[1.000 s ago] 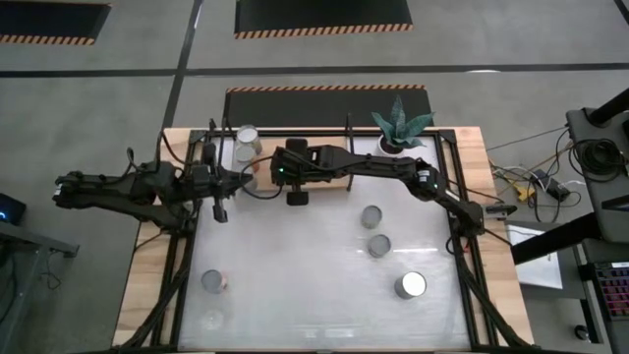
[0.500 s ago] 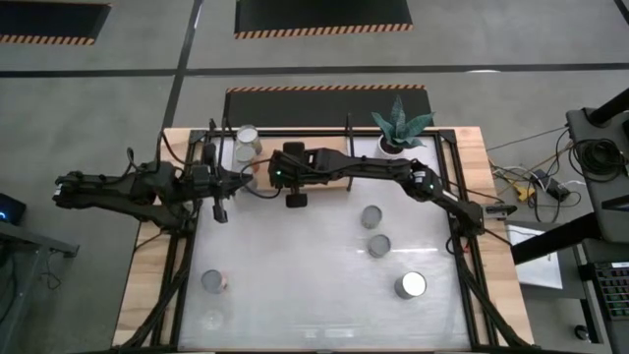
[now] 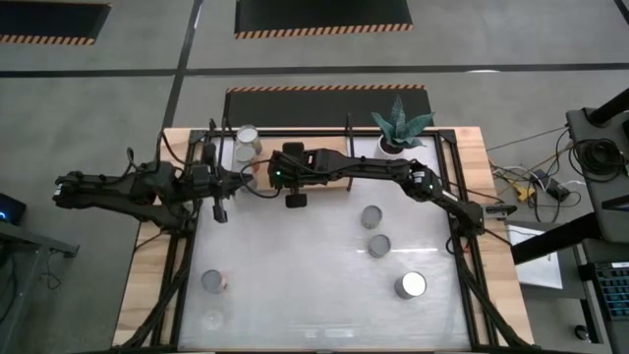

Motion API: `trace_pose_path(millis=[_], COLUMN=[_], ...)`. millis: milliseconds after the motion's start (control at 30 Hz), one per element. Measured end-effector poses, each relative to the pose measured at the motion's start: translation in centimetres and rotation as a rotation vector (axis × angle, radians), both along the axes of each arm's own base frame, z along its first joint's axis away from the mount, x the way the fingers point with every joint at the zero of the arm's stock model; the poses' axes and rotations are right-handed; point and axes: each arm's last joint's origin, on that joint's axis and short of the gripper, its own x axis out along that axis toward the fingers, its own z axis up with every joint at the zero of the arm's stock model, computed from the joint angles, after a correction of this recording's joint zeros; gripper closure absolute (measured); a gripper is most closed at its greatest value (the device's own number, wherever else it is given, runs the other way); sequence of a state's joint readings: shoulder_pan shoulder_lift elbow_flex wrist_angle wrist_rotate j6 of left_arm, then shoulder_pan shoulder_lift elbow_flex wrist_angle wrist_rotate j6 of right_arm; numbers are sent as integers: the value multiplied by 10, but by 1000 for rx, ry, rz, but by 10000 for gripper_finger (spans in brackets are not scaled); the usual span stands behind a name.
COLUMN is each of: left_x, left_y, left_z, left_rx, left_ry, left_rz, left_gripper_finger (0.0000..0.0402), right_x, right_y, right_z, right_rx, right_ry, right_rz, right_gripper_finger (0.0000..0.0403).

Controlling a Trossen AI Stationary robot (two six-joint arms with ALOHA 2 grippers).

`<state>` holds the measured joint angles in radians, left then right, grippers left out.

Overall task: Pick and place cans onto a shelf
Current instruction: Put the canned carrots on the shelf

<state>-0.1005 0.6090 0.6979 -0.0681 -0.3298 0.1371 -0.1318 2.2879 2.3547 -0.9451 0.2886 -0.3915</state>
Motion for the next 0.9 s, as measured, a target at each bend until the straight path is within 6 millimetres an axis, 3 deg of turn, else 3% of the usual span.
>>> trace_pose_path(millis=[900], left_x=[0], left_y=[0], left_z=[0], left_rx=[0], left_ry=[-1], left_rz=[1], left_gripper_finger=[402], right_x=[-3], right_y=[-5], right_z=[11], right_rx=[-24], right_ry=[-19], right_rz=[19], right_gripper_finger=[394])
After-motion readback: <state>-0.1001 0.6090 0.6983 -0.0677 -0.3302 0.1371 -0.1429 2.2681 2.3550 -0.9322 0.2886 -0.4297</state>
